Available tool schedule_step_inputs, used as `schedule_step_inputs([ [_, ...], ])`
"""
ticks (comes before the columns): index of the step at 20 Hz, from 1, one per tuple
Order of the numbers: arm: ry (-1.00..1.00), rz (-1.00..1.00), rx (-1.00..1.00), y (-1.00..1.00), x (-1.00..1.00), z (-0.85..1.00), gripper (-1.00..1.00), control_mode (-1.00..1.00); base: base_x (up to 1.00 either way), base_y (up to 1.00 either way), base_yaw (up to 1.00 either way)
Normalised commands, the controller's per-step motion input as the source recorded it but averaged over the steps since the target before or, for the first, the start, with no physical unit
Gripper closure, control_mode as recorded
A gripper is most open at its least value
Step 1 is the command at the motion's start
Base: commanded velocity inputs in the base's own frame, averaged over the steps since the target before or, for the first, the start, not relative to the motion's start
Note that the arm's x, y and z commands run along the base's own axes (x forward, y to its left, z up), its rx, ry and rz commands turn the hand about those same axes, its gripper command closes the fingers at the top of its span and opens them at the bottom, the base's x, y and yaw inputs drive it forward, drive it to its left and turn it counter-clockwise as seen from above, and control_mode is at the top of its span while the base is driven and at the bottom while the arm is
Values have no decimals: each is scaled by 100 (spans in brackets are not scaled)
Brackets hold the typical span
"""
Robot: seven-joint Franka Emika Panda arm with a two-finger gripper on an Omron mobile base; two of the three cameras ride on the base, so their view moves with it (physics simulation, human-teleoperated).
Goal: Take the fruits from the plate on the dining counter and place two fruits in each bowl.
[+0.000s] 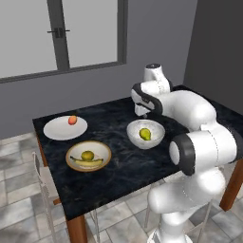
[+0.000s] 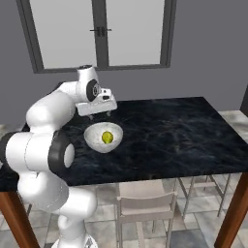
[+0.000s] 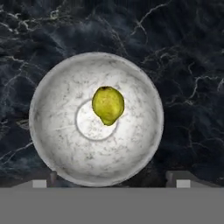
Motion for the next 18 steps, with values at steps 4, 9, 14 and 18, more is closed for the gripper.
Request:
schedule_step_inputs([
  [4, -33, -3, 23, 22, -100, 67, -100, -100, 0, 0, 0],
  [9, -26, 0, 11, 39, -100, 76, -100, -100, 0, 0, 0],
  [14, -4, -2, -1, 42, -95, 45, -100, -100, 0, 0, 0],
  [18, 38, -13, -3, 4, -31, -1, -100, -100, 0, 0, 0],
])
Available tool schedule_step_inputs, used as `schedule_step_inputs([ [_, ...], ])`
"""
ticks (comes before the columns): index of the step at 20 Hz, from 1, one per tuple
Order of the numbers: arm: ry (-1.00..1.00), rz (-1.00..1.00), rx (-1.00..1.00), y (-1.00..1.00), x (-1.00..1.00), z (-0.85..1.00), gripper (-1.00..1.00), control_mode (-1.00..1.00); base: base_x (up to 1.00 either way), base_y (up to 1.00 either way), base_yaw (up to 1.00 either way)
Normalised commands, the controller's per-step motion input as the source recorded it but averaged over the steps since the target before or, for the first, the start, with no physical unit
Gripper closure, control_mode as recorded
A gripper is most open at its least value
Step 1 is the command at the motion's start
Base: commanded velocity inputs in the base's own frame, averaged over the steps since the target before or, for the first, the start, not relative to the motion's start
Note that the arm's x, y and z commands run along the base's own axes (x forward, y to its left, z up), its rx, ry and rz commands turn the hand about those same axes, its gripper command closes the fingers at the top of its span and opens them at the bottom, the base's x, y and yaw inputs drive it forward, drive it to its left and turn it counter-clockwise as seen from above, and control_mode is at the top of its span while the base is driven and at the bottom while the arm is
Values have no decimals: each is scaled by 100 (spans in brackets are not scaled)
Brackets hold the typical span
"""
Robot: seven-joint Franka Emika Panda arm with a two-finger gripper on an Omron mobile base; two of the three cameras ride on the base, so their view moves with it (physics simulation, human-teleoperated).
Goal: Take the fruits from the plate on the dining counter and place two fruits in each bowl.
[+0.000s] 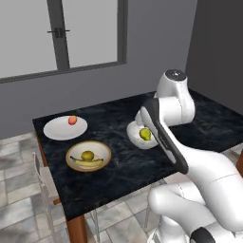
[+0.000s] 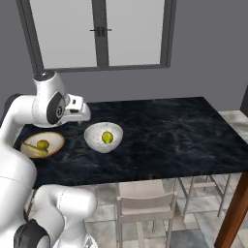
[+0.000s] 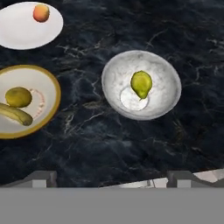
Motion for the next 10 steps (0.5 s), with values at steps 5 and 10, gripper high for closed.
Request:
schedule_step_inputs([
  [5, 32, -16, 6, -4, -41, -19, -100, -100, 0, 0, 0],
  [10, 16, -9, 9, -10, -8, -42, -100, -100, 0, 0, 0],
])
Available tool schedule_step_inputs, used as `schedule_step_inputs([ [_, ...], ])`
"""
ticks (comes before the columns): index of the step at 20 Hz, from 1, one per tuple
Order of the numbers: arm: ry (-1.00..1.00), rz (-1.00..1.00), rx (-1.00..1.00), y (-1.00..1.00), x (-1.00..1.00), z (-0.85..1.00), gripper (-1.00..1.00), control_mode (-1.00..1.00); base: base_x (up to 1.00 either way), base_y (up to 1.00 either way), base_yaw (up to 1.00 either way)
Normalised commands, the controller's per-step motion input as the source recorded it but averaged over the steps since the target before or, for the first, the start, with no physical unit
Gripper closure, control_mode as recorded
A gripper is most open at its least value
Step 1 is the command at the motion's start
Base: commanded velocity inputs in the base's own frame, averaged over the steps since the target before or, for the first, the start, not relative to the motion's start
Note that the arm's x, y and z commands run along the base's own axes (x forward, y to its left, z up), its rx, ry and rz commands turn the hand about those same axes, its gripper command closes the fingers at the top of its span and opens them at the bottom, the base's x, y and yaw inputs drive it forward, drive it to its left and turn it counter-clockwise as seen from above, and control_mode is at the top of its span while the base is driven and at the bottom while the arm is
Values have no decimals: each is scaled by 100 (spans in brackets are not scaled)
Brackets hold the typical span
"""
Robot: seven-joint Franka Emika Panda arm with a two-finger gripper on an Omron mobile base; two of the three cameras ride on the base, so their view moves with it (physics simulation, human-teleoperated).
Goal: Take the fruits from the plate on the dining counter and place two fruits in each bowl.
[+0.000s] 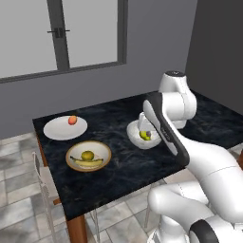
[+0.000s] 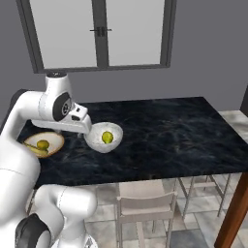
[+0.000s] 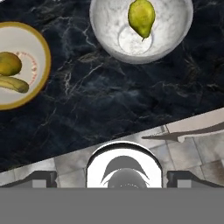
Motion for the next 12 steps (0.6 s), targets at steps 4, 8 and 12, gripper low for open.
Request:
schedule_step_inputs([
  [4, 0, 0, 1, 0, 0, -6, -100, -100, 0, 0, 0],
  [8, 0, 0, 0, 0, 0, 0, -100, -100, 0, 0, 0],
  [12, 0, 0, 0, 0, -5, 0, -100, -100, 0, 0, 0],
])
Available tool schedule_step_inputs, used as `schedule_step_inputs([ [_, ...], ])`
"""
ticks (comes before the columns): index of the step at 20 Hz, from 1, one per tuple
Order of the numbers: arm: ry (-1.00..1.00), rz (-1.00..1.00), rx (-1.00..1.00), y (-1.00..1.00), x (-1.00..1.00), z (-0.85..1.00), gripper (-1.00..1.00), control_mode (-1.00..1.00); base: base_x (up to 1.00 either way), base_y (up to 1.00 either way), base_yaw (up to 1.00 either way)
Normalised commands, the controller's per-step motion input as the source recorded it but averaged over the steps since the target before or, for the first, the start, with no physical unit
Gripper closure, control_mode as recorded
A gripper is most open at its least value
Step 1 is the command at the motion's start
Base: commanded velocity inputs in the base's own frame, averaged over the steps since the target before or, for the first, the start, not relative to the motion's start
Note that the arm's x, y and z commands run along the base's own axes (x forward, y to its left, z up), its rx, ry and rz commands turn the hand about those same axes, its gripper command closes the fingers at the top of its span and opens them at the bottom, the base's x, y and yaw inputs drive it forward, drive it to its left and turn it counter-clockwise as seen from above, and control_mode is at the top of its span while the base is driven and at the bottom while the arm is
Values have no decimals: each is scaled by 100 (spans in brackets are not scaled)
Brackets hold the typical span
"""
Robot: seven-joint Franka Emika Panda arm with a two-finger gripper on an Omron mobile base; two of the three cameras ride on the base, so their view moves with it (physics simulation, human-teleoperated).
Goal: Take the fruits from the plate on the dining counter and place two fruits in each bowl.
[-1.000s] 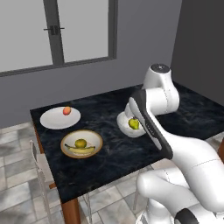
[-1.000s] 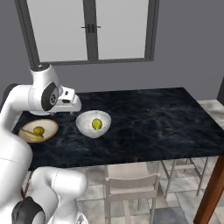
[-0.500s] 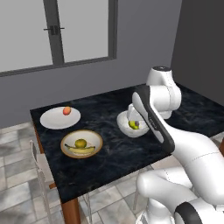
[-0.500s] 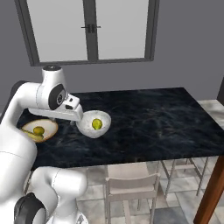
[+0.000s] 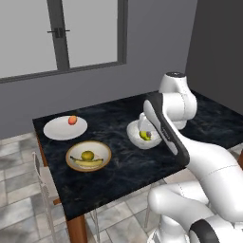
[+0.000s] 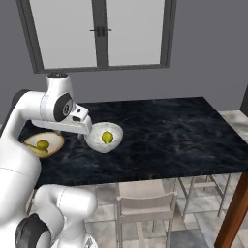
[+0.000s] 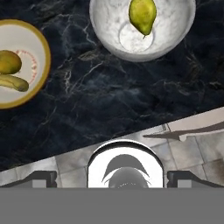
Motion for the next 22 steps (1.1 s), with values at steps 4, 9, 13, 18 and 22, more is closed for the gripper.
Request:
schedule_step_inputs([
  [4, 0, 0, 0, 0, -10, 0, -100, 100, -42, 0, 0],
  [9, 0, 0, 0, 0, 0, 0, -100, 100, -62, 20, -2],
  [13, 0, 0, 0, 0, 0, 0, -100, 100, -36, 81, 0],
  [18, 0, 0, 0, 0, 0, 0, -100, 100, -31, 100, 0],
  [22, 0, 0, 0, 0, 0, 0, -100, 100, -23, 100, 0],
])
